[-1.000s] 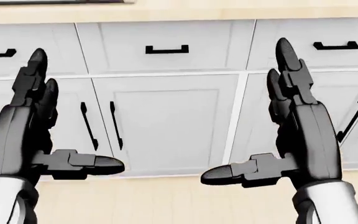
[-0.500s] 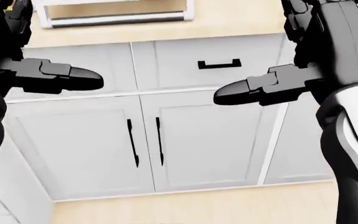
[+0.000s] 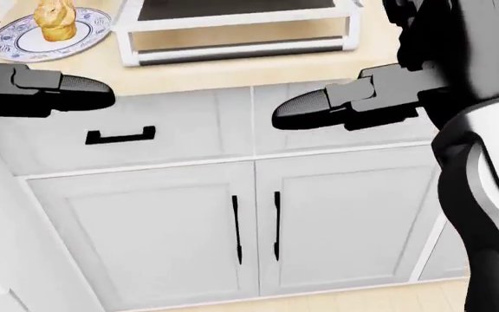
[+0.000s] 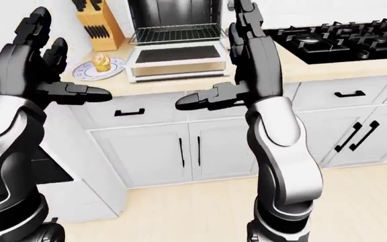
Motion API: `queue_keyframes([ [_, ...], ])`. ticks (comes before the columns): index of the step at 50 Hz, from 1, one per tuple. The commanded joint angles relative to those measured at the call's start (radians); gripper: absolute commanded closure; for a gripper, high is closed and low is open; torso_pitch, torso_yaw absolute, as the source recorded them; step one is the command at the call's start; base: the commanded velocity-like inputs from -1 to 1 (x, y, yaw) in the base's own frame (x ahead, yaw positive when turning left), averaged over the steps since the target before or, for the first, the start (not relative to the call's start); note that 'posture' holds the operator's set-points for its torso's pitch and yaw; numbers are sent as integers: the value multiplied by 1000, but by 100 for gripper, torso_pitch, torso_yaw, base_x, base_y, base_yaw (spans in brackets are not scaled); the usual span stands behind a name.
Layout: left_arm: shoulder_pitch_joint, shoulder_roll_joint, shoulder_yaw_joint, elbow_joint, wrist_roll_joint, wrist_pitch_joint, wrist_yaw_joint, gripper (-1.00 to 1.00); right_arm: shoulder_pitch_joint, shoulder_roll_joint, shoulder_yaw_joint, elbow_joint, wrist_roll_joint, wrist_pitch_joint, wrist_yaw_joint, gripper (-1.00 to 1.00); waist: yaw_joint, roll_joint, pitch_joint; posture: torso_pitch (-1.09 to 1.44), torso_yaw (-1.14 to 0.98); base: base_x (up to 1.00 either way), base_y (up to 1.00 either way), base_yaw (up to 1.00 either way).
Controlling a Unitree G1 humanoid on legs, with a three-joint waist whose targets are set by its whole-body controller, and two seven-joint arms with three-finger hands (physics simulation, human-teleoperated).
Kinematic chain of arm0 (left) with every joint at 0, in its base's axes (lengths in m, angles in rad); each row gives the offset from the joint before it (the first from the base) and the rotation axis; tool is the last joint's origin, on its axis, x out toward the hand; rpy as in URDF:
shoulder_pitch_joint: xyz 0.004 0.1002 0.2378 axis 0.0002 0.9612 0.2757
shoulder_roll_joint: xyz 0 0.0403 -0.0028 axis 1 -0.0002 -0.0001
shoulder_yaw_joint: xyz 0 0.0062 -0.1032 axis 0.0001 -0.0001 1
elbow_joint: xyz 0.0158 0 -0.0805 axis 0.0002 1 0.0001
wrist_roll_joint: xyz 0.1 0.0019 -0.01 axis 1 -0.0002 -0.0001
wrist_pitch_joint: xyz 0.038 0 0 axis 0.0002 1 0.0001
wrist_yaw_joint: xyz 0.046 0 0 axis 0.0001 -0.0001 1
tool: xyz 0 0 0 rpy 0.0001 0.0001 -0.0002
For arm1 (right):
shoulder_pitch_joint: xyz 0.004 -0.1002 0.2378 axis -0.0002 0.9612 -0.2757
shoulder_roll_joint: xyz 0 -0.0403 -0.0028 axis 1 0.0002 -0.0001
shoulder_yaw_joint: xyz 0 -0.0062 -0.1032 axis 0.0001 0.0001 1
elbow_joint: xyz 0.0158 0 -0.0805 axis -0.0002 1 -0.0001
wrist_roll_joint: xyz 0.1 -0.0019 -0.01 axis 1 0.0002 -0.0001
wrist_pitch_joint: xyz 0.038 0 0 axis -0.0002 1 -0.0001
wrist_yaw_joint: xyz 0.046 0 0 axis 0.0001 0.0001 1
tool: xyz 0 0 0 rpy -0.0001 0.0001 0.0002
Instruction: Place the scone on the rack of the toaster oven.
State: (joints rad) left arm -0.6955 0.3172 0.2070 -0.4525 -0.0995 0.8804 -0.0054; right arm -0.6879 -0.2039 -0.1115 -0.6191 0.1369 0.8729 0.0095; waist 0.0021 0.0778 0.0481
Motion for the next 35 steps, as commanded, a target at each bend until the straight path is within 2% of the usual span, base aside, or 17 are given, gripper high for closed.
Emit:
queue_keyframes([
  [1, -33, 6, 2, -23, -6, -15, 1, -100, -23, -21, -26, -21, -5, -19, -4, -100, -8, 8, -11, 0, 0, 20, 27, 0],
  [4, -35, 9, -3, -24, -7, -13, 3, -100, -11, -24, -28, -34, -4, -15, -6, -100, -5, -9, -26, 0, 0, 18, 18, 0],
  [12, -36, 16, 3, -45, -3, 9, 0, -100, -5, -24, -37, -61, 4, 2, -12, -100, -1, -65, -23, 0, 0, 17, 15, 0],
  [13, -35, 17, 3, -44, -1, 8, 0, -100, -2, -24, -39, -63, 7, 4, -14, -100, -1, -65, -26, 0, 0, 13, 2, 0],
  [14, -32, 16, 2, -45, -2, 6, -1, -100, 0, -25, -40, -66, 8, 4, -14, -100, 1, -72, -12, 0, 0, 2, 0, 0],
  [15, -31, 16, 1, -46, -1, 7, 0, -100, -1, -25, -41, -67, 10, 7, -17, -100, 5, -71, -16, 0, 0, 1, 0, 0],
  [16, -34, 16, 3, -46, 0, 7, 1, -100, -4, -26, -43, -71, 13, 12, -18, -100, 10, -80, -19, 0, 0, 1, 0, 0],
  [18, -32, 16, 0, -46, 2, 4, -1, -100, -3, -27, -43, -70, 16, 11, -22, -100, 15, -114, -19, 0, 0, 0, 0, 0],
  [19, -30, 15, -2, -47, 3, 4, -2, -100, 0, -22, -43, -70, 24, 1, -21, -100, 20, -94, -19, 0, 0, 0, 0, 0],
  [23, -25, 14, 2, -53, 4, 6, -4, -100, 1, -26, -38, -67, 19, -10, -26, -100, 14, -84, -31, 0, 0, 0, 0, 0],
  [24, -24, 13, 2, -54, 4, 7, -3, -100, -1, -26, -38, -67, 21, -10, -25, -100, 11, -76, -52, 0, 0, 6, 0, 0],
  [26, -24, 13, 1, -56, 5, 9, -4, -100, 0, -28, -37, -68, 21, -9, -23, -100, 4, -68, -32, 0, 0, 9, 0, 0],
  [28, -23, 12, 0, -58, 4, 11, -6, -100, 3, -27, -36, -71, 22, -9, -24, -100, -1, -73, -19, 0, 0, 12, 2, 0],
  [32, -15, 13, 6, -72, 1, 19, -6, -100, 3, -24, -30, -65, 20, -17, -24, -100, -6, -80, -19, 0, 0, 15, 3, 0],
  [33, -15, 14, 4, -71, 2, 19, -7, -100, 5, -22, -29, -65, 21, -19, -22, -100, -8, -70, -16, 0, 0, 16, 3, 0],
  [35, -18, 14, 4, -69, 3, 18, -6, -100, 10, -19, -28, -66, 20, -22, -20, -100, -14, -34, -4, 0, 0, 16, 4, 0],
])
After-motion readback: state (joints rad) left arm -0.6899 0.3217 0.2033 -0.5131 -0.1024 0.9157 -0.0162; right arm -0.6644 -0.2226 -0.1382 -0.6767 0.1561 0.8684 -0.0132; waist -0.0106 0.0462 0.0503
